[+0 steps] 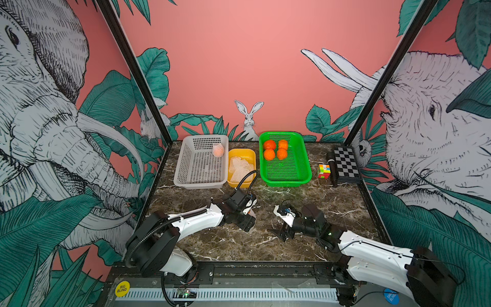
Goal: Remove foam nets from oranges
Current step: Place the orange at the center of the board.
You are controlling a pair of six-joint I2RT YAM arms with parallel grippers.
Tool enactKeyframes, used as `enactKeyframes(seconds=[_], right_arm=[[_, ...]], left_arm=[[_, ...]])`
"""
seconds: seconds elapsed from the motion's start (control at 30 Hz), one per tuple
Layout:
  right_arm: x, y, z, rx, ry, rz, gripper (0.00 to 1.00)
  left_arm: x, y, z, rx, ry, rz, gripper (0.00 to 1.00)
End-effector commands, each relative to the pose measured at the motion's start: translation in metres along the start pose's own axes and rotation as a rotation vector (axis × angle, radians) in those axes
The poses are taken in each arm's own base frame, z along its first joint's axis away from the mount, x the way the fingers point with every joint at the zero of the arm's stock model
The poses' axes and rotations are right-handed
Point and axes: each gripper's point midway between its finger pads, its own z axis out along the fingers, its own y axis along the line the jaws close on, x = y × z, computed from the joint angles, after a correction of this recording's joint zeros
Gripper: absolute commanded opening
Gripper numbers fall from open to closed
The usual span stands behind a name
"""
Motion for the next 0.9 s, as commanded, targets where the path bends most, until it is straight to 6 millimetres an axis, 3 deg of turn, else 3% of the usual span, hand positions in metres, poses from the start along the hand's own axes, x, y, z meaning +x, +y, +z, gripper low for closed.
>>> enactKeyframes(seconds=[0.0, 0.27, 0.33, 0.67, 0.87], right_arm=[[-0.008, 0.002, 0.001, -0.008, -0.043, -0.019, 0.99], [-0.016, 0.012, 0.012, -0.092, -0.069, -0.065, 0.99], [-0.02, 0.015, 0.014, -0.12, -0.077, -0.079, 0.99], [-0.032, 0.026, 0.022, -0.228, -0.114, -0.138, 0.99], [-0.037, 0.022, 0.03, -0.248, -0.125, -0.14, 1.0]], left_arm=[[-0.004, -0.004, -0.001, 0.011, -0.036, 0.055, 0.87], [0.007, -0.01, -0.007, 0.044, -0.05, 0.128, 0.92], [0.007, -0.014, -0.008, 0.059, -0.071, 0.142, 0.99], [0.007, -0.023, -0.02, 0.104, -0.143, 0.124, 0.99], [0.01, -0.026, -0.027, 0.117, -0.216, 0.149, 0.99]])
